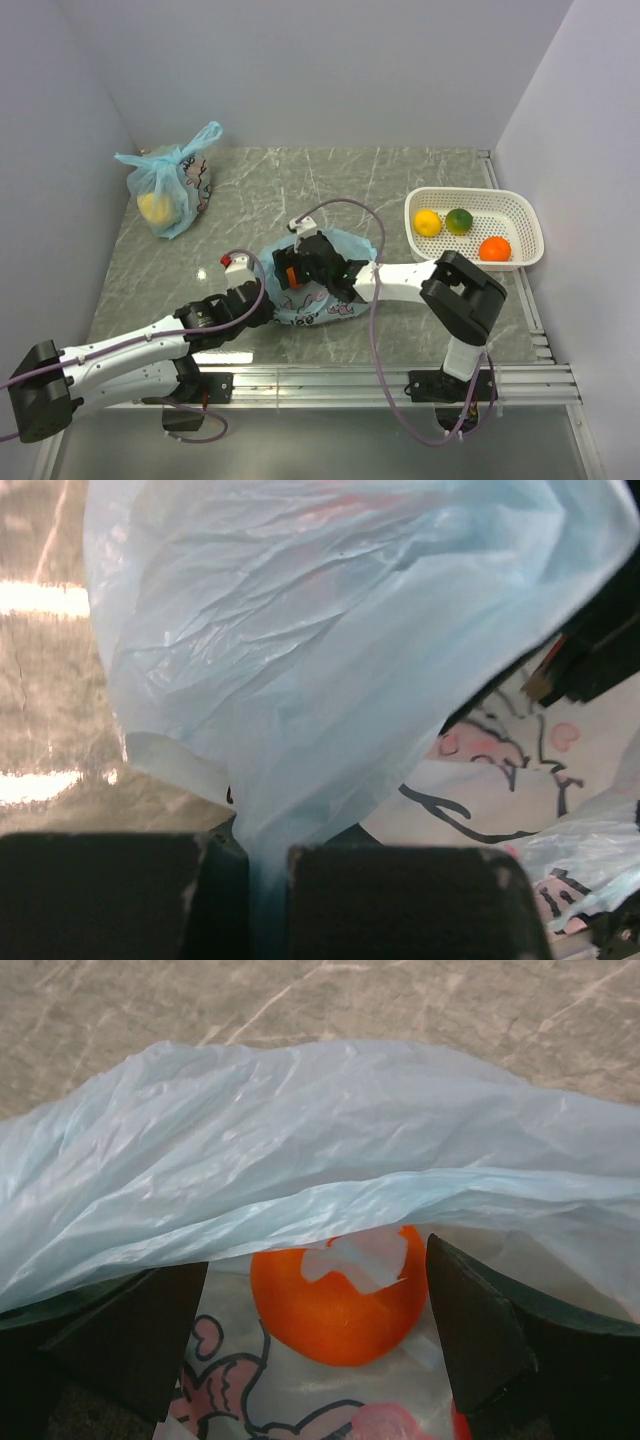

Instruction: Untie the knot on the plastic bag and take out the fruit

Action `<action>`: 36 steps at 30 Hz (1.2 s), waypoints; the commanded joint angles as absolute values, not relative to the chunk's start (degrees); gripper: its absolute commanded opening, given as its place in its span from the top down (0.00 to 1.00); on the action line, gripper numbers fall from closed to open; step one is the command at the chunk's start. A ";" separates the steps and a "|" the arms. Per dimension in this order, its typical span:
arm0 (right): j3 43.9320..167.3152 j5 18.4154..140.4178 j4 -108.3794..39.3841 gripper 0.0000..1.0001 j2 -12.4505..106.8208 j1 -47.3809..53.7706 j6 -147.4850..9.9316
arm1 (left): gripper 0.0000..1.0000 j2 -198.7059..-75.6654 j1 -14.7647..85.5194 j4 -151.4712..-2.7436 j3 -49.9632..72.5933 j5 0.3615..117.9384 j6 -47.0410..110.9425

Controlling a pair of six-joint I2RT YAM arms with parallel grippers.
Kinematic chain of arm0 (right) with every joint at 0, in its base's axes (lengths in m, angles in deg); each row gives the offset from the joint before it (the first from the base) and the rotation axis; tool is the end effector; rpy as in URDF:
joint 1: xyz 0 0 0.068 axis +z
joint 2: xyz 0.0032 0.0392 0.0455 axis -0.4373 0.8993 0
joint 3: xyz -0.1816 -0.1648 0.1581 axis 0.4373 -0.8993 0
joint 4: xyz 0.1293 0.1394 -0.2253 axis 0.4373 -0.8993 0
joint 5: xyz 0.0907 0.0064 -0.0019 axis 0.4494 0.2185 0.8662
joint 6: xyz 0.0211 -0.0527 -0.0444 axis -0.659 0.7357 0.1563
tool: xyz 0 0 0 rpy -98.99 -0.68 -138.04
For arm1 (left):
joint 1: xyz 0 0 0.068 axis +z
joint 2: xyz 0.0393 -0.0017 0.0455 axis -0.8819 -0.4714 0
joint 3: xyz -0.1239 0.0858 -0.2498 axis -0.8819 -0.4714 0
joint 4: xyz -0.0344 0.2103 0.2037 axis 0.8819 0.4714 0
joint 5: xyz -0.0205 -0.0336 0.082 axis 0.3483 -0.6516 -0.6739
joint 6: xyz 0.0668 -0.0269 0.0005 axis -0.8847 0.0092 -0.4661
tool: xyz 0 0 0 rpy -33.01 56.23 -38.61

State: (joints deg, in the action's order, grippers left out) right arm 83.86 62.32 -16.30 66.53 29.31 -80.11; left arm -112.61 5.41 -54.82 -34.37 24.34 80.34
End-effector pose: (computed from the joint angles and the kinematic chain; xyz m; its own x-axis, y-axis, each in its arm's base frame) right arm 0.2497 0.3426 0.1658 -0.4891 -0.1660 -0.8563 -0.6063 0.7705 0.1969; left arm 0.1392 -0.1620 0.1832 -0.6871 -0.3653 -0.6281 -0.0503 0.8863 -0.4605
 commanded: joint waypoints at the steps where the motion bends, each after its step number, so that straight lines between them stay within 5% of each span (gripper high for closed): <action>1: 87.64 63.25 -18.34 0.04 69.11 29.96 -78.66 | 0.99 -113.01 5.27 -57.16 -35.80 26.98 82.16; 13: 89.50 61.14 -21.60 0.09 73.77 30.76 -78.57 | 1.00 -113.28 5.19 -58.39 -37.12 27.07 83.04; 23: 83.43 62.54 -20.54 0.81 61.49 30.76 -77.35 | 0.99 -112.58 5.19 -56.29 -34.84 23.82 81.81; 29: 82.29 65.27 -26.07 0.91 51.91 30.76 -74.53 | 1.00 -113.63 5.28 -51.54 -30.46 18.11 79.61; 36: 80.79 67.11 -27.92 0.92 38.37 28.22 -70.49 | 0.99 -114.95 5.36 -49.69 -27.46 14.86 77.15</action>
